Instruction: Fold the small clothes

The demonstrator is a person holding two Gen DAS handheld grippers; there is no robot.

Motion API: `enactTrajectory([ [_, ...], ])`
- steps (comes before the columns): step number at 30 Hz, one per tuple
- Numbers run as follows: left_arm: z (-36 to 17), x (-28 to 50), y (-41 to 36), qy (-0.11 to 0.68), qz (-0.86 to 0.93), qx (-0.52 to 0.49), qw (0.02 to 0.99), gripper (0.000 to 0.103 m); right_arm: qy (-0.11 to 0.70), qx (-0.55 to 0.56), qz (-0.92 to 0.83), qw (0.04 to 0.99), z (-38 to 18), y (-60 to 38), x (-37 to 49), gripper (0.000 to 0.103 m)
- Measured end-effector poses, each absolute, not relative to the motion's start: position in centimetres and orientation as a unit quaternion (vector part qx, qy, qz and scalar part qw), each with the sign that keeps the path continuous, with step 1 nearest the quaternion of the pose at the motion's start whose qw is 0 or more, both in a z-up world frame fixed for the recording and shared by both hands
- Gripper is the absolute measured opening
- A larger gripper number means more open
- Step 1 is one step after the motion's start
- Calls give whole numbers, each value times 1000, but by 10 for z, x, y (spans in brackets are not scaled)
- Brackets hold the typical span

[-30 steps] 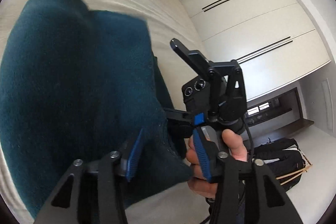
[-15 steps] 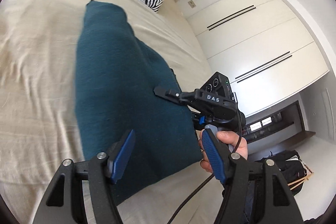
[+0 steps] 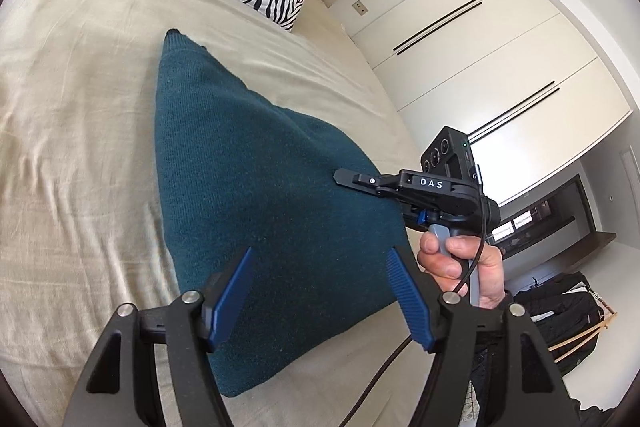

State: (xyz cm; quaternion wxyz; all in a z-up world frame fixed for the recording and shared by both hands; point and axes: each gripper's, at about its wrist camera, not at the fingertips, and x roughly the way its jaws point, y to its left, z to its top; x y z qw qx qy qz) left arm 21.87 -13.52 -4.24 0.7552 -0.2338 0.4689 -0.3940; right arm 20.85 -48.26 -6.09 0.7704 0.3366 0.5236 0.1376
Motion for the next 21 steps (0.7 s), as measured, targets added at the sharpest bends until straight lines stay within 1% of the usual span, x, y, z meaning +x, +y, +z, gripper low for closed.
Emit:
enactTrajectory([
  [5,-39,221,-149,470,-394,-213,761,70,522,358,130,763,-73,-506,199,13],
  [10,-46,227,-161,476,-389,-198,763,70,525,390,127,746,-107,-522,203,13],
  [14,-55,236,-177,478,-376,-159,778,71,506,431,145,733,-123,-531,198,12],
  [17,-65,242,-186,489,-370,-135,778,72,499,435,130,738,-117,-534,188,16],
  [21,-47,243,-180,464,-372,-127,794,72,488,382,62,782,-82,-539,175,20],
])
